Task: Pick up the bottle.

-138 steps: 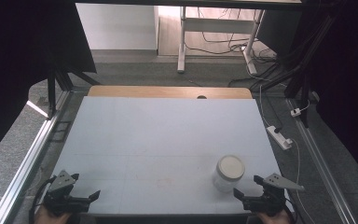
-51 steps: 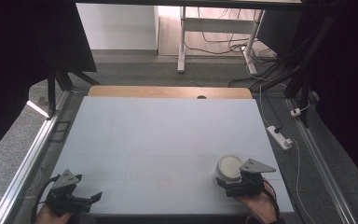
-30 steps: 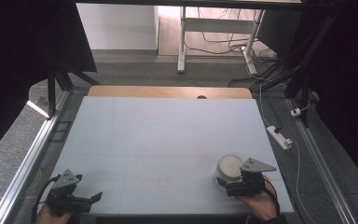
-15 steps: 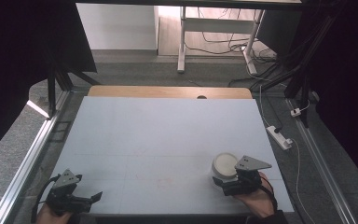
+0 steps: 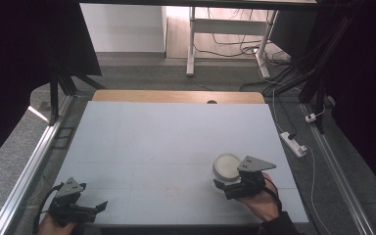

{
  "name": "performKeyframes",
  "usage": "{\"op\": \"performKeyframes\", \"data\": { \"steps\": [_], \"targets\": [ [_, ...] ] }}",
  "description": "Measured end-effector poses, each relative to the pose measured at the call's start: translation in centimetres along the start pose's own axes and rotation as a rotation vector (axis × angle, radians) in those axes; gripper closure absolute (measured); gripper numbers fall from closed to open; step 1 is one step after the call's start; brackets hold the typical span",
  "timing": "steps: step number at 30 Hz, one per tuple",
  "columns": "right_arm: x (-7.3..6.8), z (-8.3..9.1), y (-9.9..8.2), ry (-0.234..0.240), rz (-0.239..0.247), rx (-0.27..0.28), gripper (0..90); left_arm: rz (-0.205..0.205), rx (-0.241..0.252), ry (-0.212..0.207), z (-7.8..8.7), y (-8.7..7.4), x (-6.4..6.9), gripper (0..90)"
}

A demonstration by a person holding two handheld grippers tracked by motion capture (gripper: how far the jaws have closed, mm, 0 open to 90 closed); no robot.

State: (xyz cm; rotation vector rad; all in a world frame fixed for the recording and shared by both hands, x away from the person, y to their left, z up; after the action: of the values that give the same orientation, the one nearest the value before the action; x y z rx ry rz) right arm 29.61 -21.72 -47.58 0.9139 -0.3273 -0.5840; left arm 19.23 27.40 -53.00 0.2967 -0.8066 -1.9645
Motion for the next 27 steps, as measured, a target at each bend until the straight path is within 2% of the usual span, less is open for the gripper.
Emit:
{"op": "performKeyframes", "data": {
  "steps": [12, 27],
  "targets": [
    [-1.1, -2.6, 2.9, 0.064, 0.028, 0.02, 6.4, -0.009, -0.004, 0.007, 0.0, 0.0, 0.1, 0.0],
    [-1.9, -5.2, 4.9, 0.096, 0.064, 0.013, 6.4, 0.013, 0.002, -0.019, 0.0, 0.0, -0.2, 0.0]
  ]
}}
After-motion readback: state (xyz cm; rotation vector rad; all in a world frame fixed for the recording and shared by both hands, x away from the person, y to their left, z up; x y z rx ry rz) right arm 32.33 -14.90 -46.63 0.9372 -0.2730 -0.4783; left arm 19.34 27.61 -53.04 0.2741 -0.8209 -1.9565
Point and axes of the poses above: each handheld gripper's, and its own axes: z roughly backward along the jaws, y roughly out of its top, x roughly to its right, the point moved 1 cm from there along -z, roughly forward along the jaws, and after that the axes turned 3 degrees about -x, right-handed, at the moved point
